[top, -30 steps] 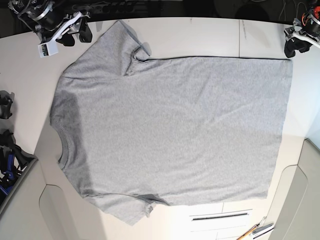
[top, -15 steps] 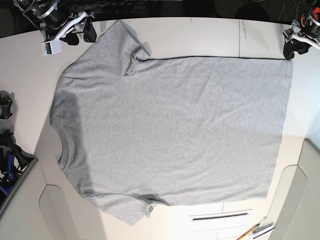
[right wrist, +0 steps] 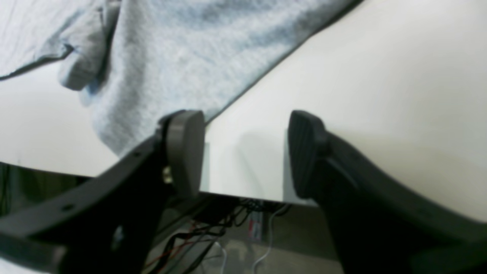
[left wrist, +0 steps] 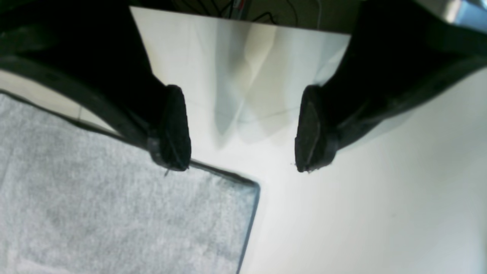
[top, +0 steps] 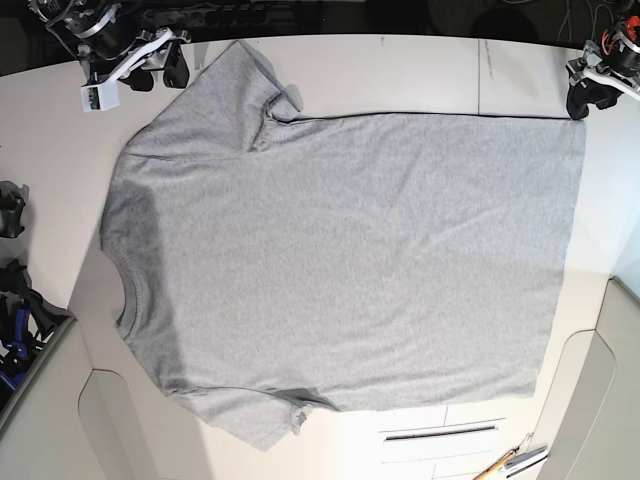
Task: Fold the T-shirt properly
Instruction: 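Move both grippers down to the shirt's shoulder corners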
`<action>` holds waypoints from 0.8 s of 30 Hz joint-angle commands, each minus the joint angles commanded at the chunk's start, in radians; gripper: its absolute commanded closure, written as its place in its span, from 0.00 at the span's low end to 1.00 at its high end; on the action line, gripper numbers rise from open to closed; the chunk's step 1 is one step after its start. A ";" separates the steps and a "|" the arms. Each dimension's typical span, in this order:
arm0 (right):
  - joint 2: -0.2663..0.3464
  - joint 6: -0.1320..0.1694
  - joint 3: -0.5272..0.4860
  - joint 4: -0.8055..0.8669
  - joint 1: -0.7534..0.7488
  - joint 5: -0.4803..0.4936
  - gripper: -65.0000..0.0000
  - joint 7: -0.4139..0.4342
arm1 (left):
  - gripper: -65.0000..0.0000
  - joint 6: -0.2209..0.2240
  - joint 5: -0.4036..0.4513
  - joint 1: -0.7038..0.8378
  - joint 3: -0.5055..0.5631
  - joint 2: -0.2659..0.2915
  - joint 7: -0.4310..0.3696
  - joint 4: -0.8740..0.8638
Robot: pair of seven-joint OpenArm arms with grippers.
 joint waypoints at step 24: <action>-0.032 0.066 -0.151 -0.101 0.056 0.015 0.47 0.001 | 0.30 0.000 0.006 -0.046 0.001 -0.003 0.011 -0.040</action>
